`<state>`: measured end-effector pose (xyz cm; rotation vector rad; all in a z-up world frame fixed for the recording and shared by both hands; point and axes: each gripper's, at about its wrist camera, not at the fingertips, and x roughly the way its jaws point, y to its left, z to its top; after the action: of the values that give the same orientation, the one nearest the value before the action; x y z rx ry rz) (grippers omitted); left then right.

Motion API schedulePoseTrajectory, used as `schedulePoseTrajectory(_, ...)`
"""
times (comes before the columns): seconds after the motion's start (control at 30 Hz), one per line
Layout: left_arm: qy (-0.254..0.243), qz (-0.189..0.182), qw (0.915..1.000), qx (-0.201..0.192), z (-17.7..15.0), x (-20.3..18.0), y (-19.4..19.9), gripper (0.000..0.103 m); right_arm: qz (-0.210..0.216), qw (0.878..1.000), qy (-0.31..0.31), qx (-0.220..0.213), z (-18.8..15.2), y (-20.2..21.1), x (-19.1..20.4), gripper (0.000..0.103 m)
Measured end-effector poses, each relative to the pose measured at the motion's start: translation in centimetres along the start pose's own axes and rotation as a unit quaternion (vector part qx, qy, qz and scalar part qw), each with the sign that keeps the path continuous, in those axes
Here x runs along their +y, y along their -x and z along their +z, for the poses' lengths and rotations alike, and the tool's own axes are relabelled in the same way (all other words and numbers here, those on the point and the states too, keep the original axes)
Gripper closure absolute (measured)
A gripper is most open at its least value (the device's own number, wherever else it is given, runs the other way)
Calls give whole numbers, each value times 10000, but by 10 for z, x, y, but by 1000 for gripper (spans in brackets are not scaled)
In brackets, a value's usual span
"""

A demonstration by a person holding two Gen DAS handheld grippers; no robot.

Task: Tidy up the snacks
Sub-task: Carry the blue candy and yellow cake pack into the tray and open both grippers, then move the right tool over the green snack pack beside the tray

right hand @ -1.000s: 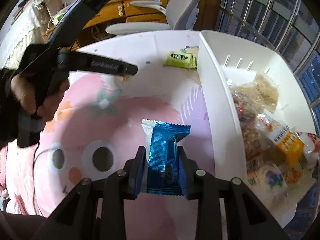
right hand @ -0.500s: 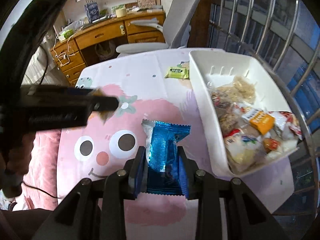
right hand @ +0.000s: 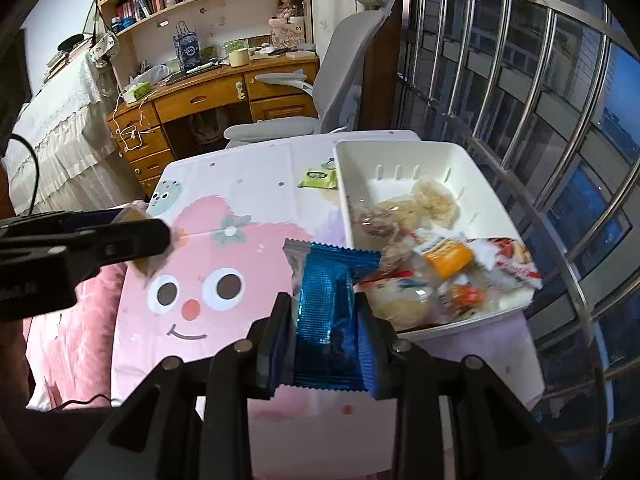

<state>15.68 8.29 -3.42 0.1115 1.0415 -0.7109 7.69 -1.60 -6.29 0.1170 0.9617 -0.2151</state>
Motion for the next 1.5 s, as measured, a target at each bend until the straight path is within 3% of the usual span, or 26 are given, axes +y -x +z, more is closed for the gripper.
schedulePoseTrajectory(0.53, 704, 429, 9964, -177, 42, -112, -63, 55, 579, 9949, 821, 99, 46, -21, -135, 72)
schedulePoseTrajectory(1.1, 940, 767, 9926, 2, 118, -161, -137, 53, 960, 9862, 1349, 59, 102, -53, -203, 72)
schedulePoseTrajectory(1.23, 1038, 1052, 9890, 105, 117, -158, -145, 16, 982, 9852, 1393, 160, 107, -62, -208, 69)
schedulePoseTrajectory(1.3, 1177, 1086, 9870, 104, 114, -152, -144, 16, 937, 9849, 1424, 313, 110, -68, -209, 62)
schedulePoseTrajectory(1.5, 1834, 1226, 9749, 298, 94, -121, -138, 16, 1094, 9845, 1247, 572, 116, -79, -210, 54)
